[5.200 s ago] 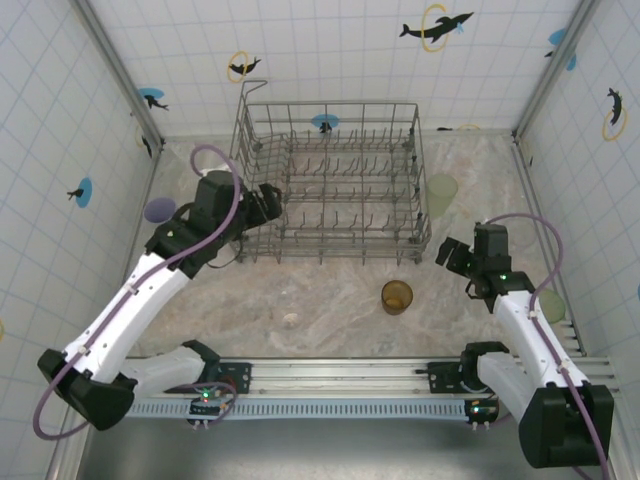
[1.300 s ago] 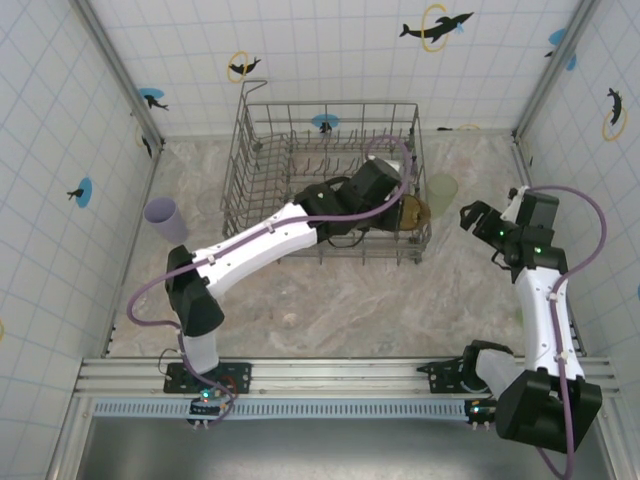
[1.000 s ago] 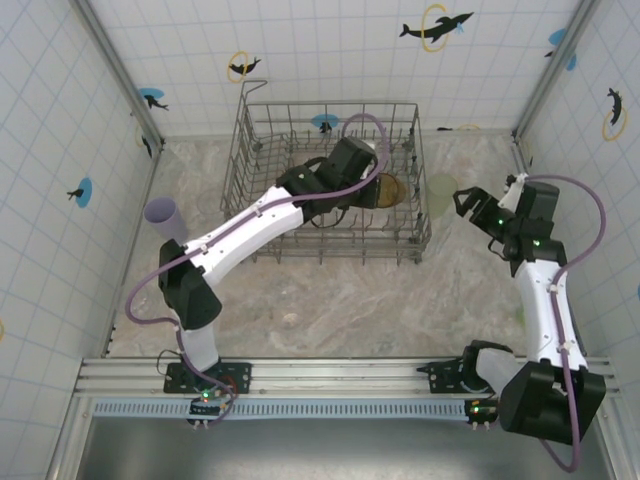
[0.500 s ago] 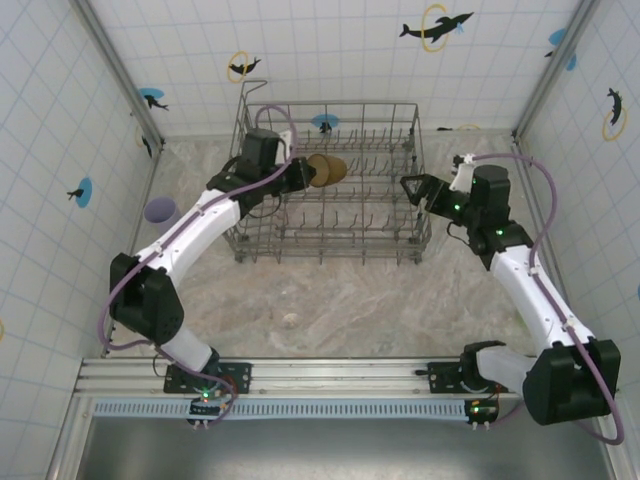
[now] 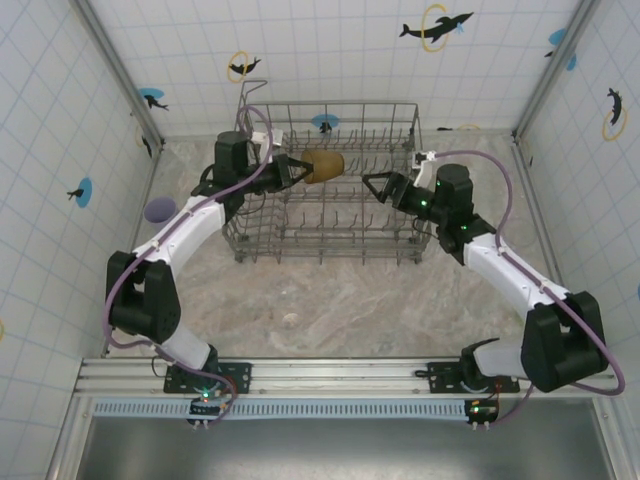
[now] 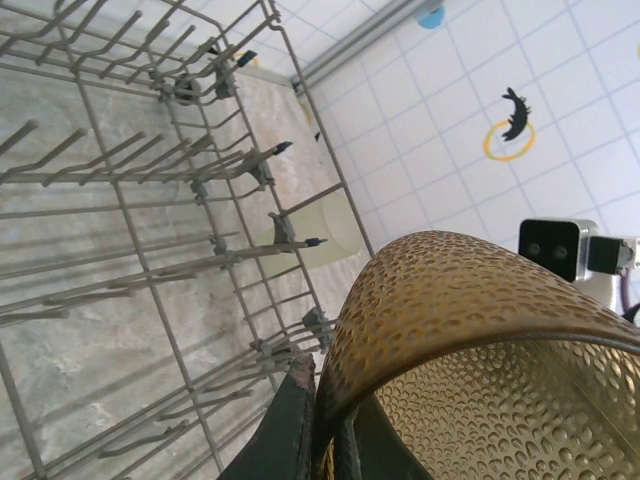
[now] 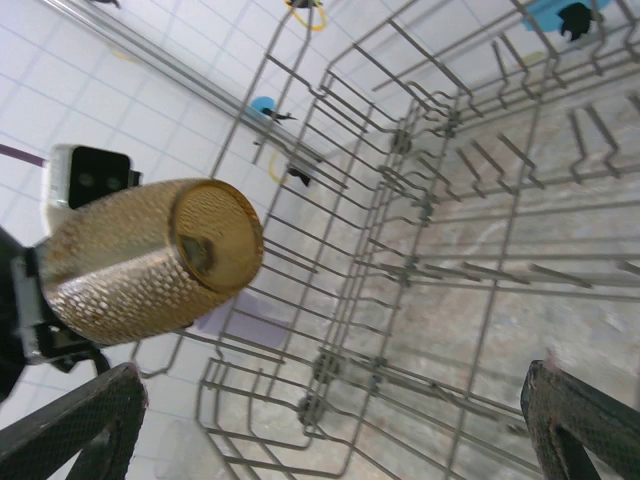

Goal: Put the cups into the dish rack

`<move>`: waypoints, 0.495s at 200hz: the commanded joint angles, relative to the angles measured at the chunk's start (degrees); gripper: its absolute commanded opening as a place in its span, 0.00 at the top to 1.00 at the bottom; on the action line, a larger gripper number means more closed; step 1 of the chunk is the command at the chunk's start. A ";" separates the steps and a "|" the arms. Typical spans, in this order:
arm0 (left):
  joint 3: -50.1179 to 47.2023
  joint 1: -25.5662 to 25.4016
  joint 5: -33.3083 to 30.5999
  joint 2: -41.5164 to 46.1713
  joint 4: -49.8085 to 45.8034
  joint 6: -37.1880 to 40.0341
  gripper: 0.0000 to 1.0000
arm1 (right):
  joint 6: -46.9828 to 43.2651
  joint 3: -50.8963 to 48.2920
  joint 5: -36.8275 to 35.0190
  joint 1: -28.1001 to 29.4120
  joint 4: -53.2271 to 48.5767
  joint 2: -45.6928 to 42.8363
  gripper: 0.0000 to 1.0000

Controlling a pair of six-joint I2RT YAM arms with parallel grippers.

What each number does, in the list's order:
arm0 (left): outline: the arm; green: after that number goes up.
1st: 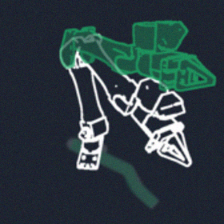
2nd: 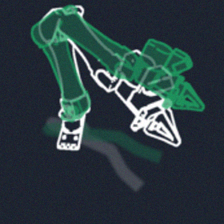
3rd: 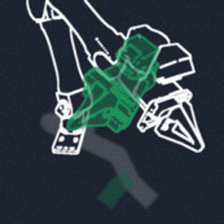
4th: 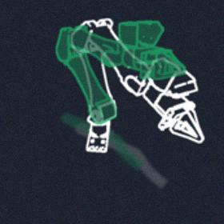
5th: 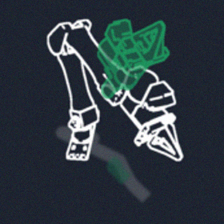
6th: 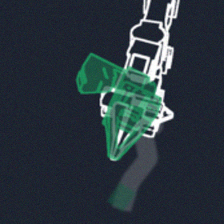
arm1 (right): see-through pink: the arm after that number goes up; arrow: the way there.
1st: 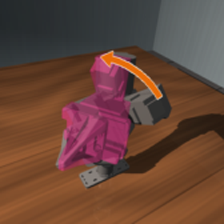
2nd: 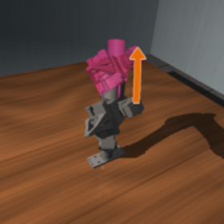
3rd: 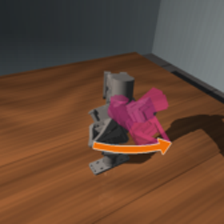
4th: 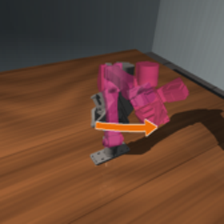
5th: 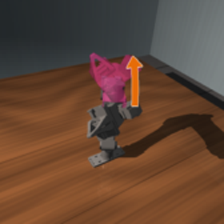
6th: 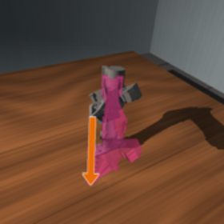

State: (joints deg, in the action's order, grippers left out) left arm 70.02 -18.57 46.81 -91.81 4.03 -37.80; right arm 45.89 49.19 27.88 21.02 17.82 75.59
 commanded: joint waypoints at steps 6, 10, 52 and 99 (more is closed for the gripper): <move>-0.85 1.16 6.76 -1.90 8.12 -3.19 1.00 | 5.21 -1.74 1.78 0.57 10.54 1.63 0.00; -1.13 1.27 7.07 -2.20 9.23 -4.20 1.00 | 5.75 -1.90 1.90 0.65 11.53 1.81 0.00; -3.05 1.75 10.31 -4.32 18.63 -10.27 1.00 | 10.16 -1.97 3.72 1.46 18.86 5.34 0.00; -3.22 1.78 10.94 -5.12 19.78 -10.63 1.00 | 16.15 -0.72 5.16 2.60 27.90 9.75 0.00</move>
State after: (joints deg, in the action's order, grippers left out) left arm 67.20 -17.15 55.37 -96.40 19.33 -47.07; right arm 57.98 47.88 31.55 22.83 37.60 83.15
